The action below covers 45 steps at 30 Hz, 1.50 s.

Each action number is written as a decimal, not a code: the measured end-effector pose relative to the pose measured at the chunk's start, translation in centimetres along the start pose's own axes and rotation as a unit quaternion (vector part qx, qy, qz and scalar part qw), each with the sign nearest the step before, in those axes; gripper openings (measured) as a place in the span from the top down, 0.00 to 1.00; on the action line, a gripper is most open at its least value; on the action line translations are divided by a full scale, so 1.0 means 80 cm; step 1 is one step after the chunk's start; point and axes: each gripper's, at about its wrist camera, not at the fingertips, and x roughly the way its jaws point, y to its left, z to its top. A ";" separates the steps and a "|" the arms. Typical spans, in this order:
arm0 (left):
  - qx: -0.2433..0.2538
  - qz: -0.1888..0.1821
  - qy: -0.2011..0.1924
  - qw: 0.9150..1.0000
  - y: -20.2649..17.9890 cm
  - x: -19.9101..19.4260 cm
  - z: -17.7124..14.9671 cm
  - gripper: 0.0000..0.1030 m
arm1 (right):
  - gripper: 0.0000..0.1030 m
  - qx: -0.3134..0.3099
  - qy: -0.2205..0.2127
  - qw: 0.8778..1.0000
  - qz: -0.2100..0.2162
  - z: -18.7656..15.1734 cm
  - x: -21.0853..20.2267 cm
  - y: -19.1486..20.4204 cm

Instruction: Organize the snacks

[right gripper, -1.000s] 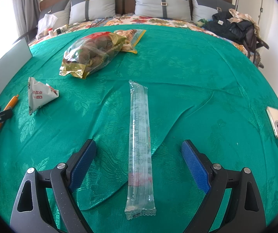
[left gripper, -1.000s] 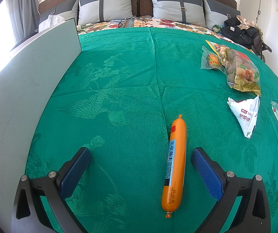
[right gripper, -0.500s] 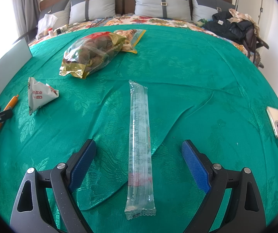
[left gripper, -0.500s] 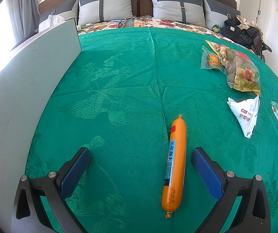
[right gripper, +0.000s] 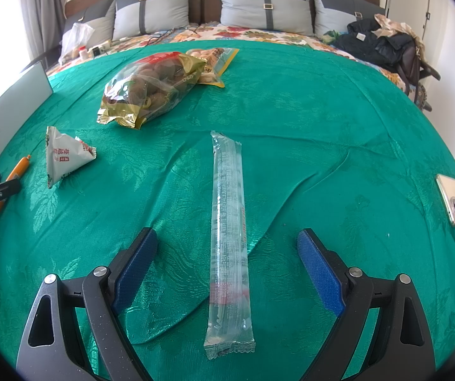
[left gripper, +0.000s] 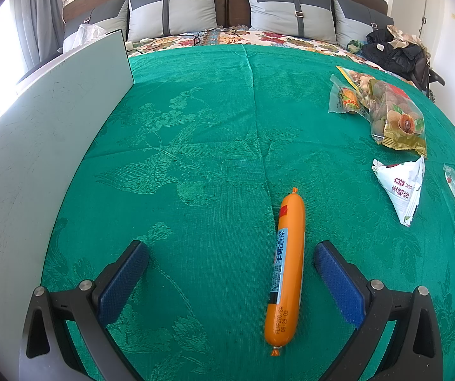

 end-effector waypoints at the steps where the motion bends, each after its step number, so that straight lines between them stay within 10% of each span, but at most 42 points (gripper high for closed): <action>1: 0.000 0.000 0.000 1.000 0.000 0.000 0.000 0.00 | 0.11 0.000 0.000 1.000 0.000 0.000 0.000 0.000; 17: 0.019 -0.015 0.027 0.999 0.000 0.001 0.006 0.00 | 0.09 -0.001 0.003 1.000 0.005 0.000 0.002 -0.003; 24: 0.016 -0.076 0.137 0.988 -0.004 0.011 0.040 0.01 | 0.13 0.001 0.173 0.983 0.053 0.058 0.026 -0.024; 27: 0.036 -0.052 0.144 0.987 -0.016 0.010 0.047 0.23 | 0.21 0.009 0.205 0.977 0.052 0.077 0.036 -0.022; 31: 0.065 -0.061 0.142 0.986 -0.021 -0.003 0.045 0.85 | 0.77 -0.045 0.232 0.972 0.009 0.080 0.042 -0.001; 45: -0.108 -0.229 0.018 0.967 0.076 -0.170 0.010 0.85 | 0.81 0.051 0.177 0.971 0.150 0.083 -0.076 0.026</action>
